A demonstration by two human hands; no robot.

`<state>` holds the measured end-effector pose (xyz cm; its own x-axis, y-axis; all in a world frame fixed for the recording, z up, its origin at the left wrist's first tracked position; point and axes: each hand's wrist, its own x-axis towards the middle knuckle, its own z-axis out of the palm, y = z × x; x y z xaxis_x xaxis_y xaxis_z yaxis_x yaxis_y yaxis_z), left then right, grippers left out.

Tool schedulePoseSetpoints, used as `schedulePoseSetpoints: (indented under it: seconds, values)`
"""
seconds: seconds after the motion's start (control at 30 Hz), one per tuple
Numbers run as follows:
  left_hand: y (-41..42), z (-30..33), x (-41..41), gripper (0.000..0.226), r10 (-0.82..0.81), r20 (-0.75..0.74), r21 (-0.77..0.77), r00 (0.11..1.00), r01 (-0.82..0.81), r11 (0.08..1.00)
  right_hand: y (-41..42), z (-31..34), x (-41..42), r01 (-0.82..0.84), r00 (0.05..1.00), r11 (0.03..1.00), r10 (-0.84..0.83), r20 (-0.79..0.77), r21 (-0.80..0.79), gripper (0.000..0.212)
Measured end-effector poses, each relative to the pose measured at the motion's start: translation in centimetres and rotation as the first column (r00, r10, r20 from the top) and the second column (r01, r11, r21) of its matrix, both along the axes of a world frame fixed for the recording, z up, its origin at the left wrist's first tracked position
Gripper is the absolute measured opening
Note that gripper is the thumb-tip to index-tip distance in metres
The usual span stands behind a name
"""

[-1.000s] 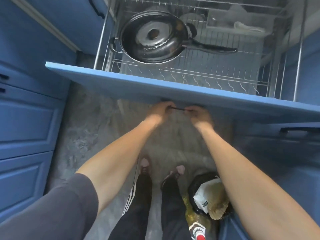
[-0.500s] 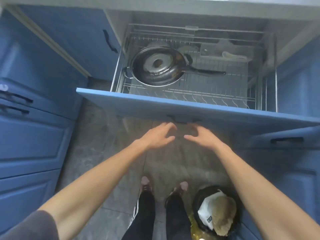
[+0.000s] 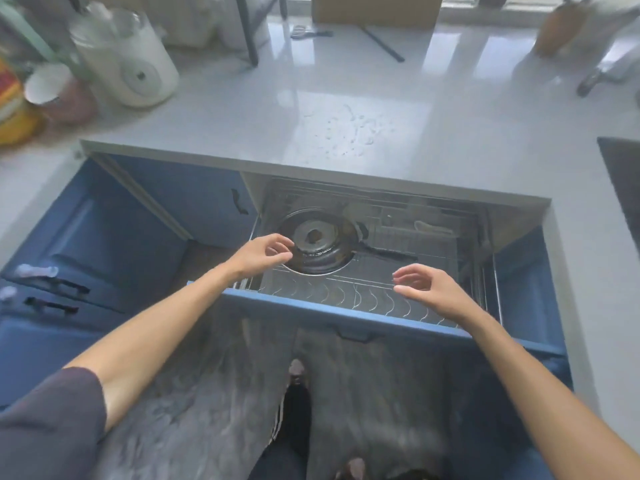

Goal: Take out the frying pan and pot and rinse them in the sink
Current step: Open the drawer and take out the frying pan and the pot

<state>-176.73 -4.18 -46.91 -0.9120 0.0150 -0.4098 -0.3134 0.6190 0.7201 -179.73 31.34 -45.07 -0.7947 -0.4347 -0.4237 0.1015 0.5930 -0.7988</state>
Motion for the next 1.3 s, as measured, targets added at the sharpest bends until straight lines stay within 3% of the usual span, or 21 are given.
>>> schedulePoseSetpoints:
  seconds: [0.23,0.4,0.5,0.6,0.8,1.03,1.2,1.3]
  values:
    - [-5.8,-10.1,-10.4,0.027,-0.055,0.068,-0.058,0.996,0.059,0.997,-6.3,-9.7,-9.5,0.011,0.999,0.991,-0.018,0.051,0.134,0.030]
    - [-8.5,-16.9,-14.2,0.036,-0.095,0.107,-0.122,0.990,0.108,0.987,-9.4,-17.4,-14.9,0.005,1.000,0.966,0.001,-0.023,0.257,0.039]
    - [-10.2,-20.1,-15.3,0.038,-0.153,0.172,-0.158,0.973,0.180,0.971,-10.2,-20.7,-16.9,-0.131,0.990,0.914,0.144,-0.006,0.384,0.045]
    - [-11.2,-22.3,-15.8,0.038,-0.180,0.177,-0.224,0.968,0.218,0.950,-10.5,-22.8,-18.1,-0.216,0.976,0.899,0.211,0.056,0.381,0.041]
    - [-10.6,-22.8,-16.4,0.047,-0.191,0.107,-0.132,0.976,0.204,0.970,-10.2,-23.9,-18.7,-0.155,0.987,0.933,0.133,0.088,0.324,0.045]
    - [-10.6,-22.4,-16.5,0.043,-0.214,0.072,-0.080,0.974,0.220,0.972,-10.0,-23.1,-17.5,-0.030,0.999,0.958,0.041,-0.032,0.286,0.037]
    - [-10.2,-19.1,-15.4,0.050,-0.194,0.085,-0.077,0.977,0.201,0.977,-7.8,-20.6,-16.0,0.047,0.998,0.983,-0.052,0.023,0.180,0.040]
    - [-9.7,-15.5,-14.1,0.054,-0.264,0.110,-0.036,0.958,0.270,0.962,-5.9,-17.8,-14.4,0.026,0.998,0.988,-0.035,0.057,0.151,0.040]
